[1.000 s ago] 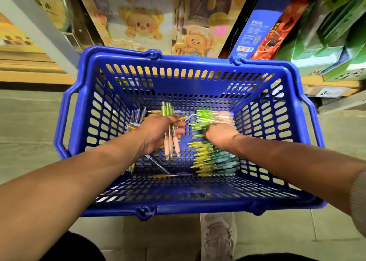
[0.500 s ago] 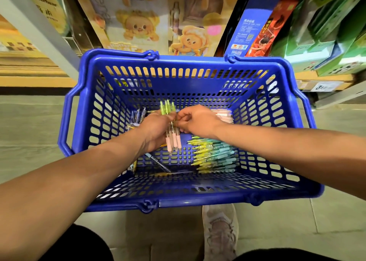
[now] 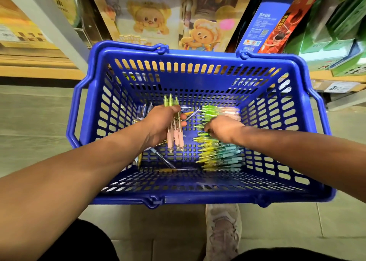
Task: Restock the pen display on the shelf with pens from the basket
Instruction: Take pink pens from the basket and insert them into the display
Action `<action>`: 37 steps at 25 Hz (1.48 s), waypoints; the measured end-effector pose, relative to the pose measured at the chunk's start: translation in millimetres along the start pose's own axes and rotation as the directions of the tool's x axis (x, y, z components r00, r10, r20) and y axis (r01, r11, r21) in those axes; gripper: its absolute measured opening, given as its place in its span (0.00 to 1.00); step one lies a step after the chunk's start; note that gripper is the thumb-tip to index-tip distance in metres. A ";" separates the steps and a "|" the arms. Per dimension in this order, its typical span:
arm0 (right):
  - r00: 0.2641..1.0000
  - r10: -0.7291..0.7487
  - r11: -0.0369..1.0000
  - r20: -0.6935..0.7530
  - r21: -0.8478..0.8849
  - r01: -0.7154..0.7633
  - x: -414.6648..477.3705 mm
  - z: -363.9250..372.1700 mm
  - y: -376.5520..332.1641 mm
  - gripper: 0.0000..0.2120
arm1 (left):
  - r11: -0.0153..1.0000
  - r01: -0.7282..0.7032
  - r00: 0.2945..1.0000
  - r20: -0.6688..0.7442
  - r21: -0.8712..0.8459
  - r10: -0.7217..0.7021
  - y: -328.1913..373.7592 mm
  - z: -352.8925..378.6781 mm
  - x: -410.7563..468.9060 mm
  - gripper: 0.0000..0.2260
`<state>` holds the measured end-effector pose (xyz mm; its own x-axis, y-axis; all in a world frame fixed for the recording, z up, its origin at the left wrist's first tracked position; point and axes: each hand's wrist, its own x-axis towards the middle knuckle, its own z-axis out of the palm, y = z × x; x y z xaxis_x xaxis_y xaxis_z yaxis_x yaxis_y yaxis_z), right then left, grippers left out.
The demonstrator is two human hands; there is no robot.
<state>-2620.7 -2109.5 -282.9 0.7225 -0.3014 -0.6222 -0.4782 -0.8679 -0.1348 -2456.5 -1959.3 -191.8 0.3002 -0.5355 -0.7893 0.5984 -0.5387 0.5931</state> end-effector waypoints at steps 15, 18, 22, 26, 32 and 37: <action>0.996 -0.068 0.931 0.053 -0.357 0.083 10.1 9.1 7.4 0.11 | 0.996 0.057 0.996 0.071 -0.062 -0.053 -1.9 -5.9 11.7 0.07; 0.996 -0.071 0.894 0.056 -0.440 0.088 9.3 9.3 3.5 0.11 | 0.995 0.083 0.993 0.094 -0.061 -0.077 -1.0 -6.5 13.3 0.10; 0.999 0.006 0.888 0.045 -0.459 0.015 11.4 7.4 -2.7 0.10 | 0.996 0.074 0.991 0.114 -0.051 -0.068 0.8 -5.3 11.1 0.09; 0.984 -0.049 0.986 -0.173 -0.167 0.020 4.7 -16.2 -5.3 0.09 | 1.000 0.015 0.999 0.052 -0.028 -0.013 4.4 -6.3 12.6 0.06; 0.986 0.077 0.596 -0.149 0.800 0.074 -14.5 -51.5 -60.2 0.05 | 0.998 0.022 1.000 -0.012 -0.066 -0.023 0.5 -3.6 13.1 0.10; 0.999 -0.017 0.255 -0.035 0.966 0.038 -10.3 -53.7 -68.2 0.04 | 0.999 -0.038 0.997 0.064 -0.014 0.039 -0.3 -2.9 11.6 0.15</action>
<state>-2568.7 -2068.3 -225.8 0.7473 -0.3007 -0.5926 -0.5772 0.1484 -0.8030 -2451.1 -1963.4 -201.6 0.2753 -0.5968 -0.7537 0.5969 -0.5084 0.6206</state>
